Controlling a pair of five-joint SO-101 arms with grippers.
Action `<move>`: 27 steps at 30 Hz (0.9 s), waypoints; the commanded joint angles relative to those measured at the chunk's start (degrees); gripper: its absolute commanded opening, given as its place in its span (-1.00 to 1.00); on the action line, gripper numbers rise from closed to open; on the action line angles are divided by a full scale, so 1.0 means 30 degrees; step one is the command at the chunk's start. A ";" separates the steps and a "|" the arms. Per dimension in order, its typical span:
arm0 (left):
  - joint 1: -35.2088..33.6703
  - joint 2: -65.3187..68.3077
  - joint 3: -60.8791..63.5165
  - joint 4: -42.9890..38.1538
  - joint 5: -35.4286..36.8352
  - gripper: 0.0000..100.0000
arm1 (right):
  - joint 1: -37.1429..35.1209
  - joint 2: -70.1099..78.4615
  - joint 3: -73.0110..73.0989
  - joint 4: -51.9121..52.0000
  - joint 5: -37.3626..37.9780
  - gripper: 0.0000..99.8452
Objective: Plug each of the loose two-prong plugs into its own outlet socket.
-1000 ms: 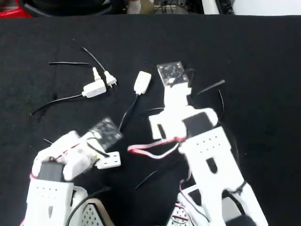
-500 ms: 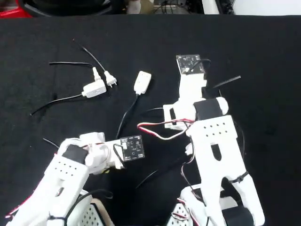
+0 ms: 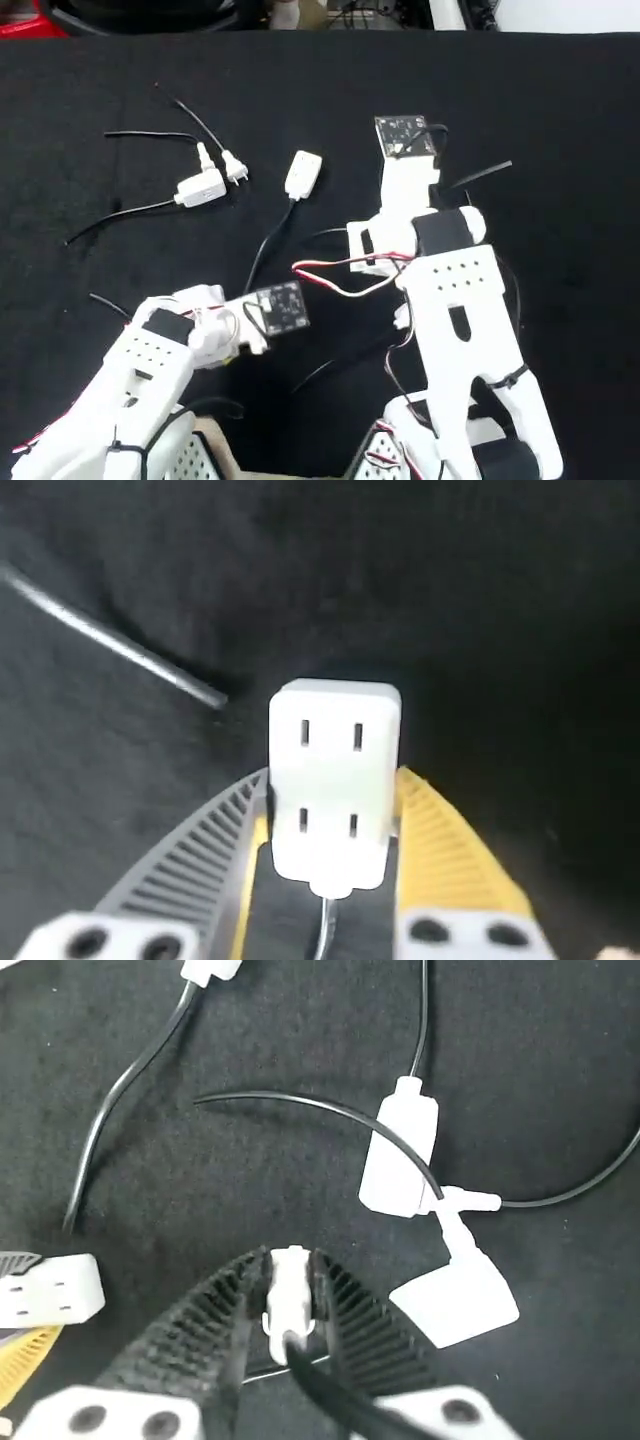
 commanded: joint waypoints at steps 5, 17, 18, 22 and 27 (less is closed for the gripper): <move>-0.1363 -0.0029 -0.3385 0.2667 0.5451 -0.92 | 0.0205 0.0073 -0.0982 0.0088 -0.0029 -0.98; -0.1978 0.0176 -0.2681 -0.0059 0.7385 -0.69 | -0.0791 0.0132 -0.0689 0.0000 -0.0059 -0.98; -0.2154 0.0117 -0.2066 -0.0615 0.7385 -0.60 | -0.0938 0.0132 -0.0601 -0.0029 -0.0059 -0.98; -0.3004 -0.0029 -0.1216 -0.1231 0.7414 -0.41 | -0.1084 0.0073 -0.0337 -0.0029 0.0000 -0.98; -0.4645 -0.0059 -0.2564 0.0352 0.7443 -0.41 | -0.1582 0.0044 -0.0337 0.0000 0.0059 -0.98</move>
